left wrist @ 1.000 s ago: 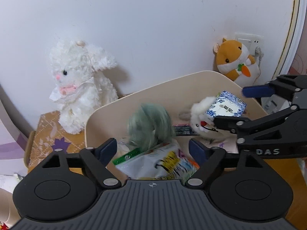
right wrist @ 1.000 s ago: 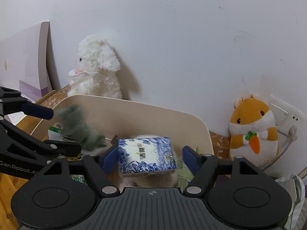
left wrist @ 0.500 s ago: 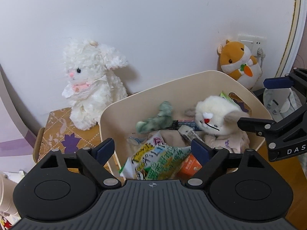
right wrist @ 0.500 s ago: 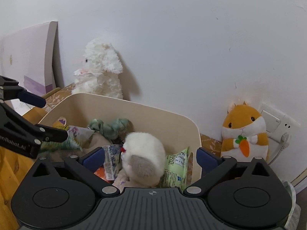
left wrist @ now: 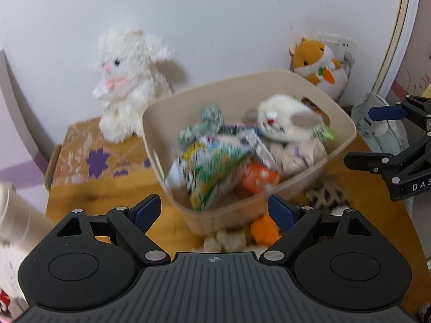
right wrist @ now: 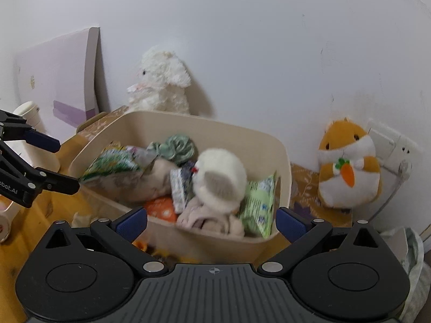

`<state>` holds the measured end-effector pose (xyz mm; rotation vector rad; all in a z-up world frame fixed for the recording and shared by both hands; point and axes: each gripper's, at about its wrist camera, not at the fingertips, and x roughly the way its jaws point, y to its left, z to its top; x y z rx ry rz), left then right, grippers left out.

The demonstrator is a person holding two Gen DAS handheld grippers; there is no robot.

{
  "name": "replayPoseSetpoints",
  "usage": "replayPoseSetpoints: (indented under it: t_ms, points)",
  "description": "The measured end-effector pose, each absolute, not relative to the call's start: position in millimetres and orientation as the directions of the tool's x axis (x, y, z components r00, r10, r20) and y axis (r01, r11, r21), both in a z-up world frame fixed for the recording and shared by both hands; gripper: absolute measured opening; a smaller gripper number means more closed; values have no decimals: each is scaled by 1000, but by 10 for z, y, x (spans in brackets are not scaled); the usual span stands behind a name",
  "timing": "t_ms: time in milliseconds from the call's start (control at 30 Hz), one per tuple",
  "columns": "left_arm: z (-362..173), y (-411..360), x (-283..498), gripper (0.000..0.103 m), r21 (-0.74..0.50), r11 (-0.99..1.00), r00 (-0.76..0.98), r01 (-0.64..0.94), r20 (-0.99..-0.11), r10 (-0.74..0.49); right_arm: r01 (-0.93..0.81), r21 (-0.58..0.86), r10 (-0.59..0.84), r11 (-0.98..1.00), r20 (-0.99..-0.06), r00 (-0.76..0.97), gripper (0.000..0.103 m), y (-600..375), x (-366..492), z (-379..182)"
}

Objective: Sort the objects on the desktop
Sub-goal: 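Grasp the brown hair clip with left tool while right tool grasps cartoon tissue pack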

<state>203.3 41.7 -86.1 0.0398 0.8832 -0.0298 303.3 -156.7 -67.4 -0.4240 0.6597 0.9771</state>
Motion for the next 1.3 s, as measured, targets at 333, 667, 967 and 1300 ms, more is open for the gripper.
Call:
replayPoseSetpoints:
  t_ms: [333, 667, 967, 1300]
  points:
    - [-1153, 548, 1464, 88, -59, 998, 526, 7, -849, -54, -881, 32, 611, 473, -732, 302, 103, -1782, 2536, -908]
    - [-1399, 427, 1078, 88, -65, 996, 454, 59, -887, -85, -895, 74, 568, 441, -795, 214, 103, -1886, 2050, -1277]
    - [-1640, 254, 821, 88, -49, 977, 353, 208, -928, -122, -955, -32, 535, 295, -822, 193, 103, -1814, 1543, -1518]
    - [-1971, 199, 791, 88, -53, 971, 323, 234, -937, -129, -974, -21, 511, 225, -849, 136, 103, -1567, 1408, -1689]
